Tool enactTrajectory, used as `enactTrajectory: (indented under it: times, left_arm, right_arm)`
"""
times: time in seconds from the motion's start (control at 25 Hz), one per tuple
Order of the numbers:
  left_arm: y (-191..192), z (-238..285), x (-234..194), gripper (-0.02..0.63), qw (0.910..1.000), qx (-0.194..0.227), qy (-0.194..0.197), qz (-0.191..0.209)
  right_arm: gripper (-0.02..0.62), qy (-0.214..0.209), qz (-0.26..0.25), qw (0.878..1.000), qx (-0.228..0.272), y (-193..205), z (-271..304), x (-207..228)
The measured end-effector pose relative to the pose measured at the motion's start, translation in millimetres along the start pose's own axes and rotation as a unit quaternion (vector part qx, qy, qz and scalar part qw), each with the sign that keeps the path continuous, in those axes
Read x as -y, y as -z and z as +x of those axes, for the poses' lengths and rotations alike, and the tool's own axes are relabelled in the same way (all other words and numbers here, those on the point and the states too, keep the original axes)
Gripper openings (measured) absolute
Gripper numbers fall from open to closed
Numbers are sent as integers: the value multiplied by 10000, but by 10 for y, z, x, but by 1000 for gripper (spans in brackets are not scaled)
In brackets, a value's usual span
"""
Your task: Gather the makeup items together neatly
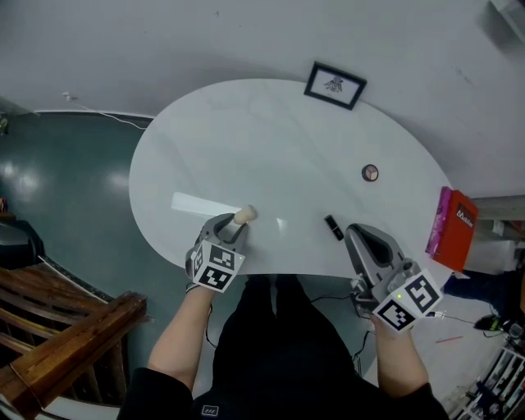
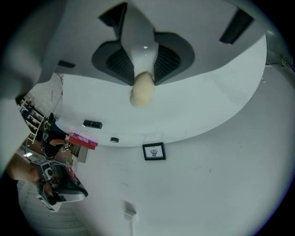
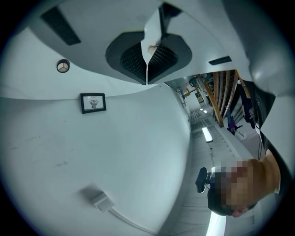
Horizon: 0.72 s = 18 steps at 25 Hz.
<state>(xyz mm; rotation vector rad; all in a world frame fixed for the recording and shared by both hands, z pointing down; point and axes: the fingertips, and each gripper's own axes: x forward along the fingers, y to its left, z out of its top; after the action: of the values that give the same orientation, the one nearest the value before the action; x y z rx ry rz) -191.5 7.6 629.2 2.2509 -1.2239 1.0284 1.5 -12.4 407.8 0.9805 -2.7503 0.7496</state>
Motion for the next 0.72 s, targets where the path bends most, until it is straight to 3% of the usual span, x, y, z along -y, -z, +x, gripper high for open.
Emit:
enactTrajectory:
  times: [0.28, 0.72]
  left_arm:
    - [-206, -107, -49, 133, 9995, 329, -7, -16]
    - [-713, -197, -130, 132, 9975, 574, 83, 393]
  right_arm:
    - [35, 106, -9, 9999, 69, -60, -36, -23]
    - [35, 395, -2, 9986, 346, -206, -110, -63]
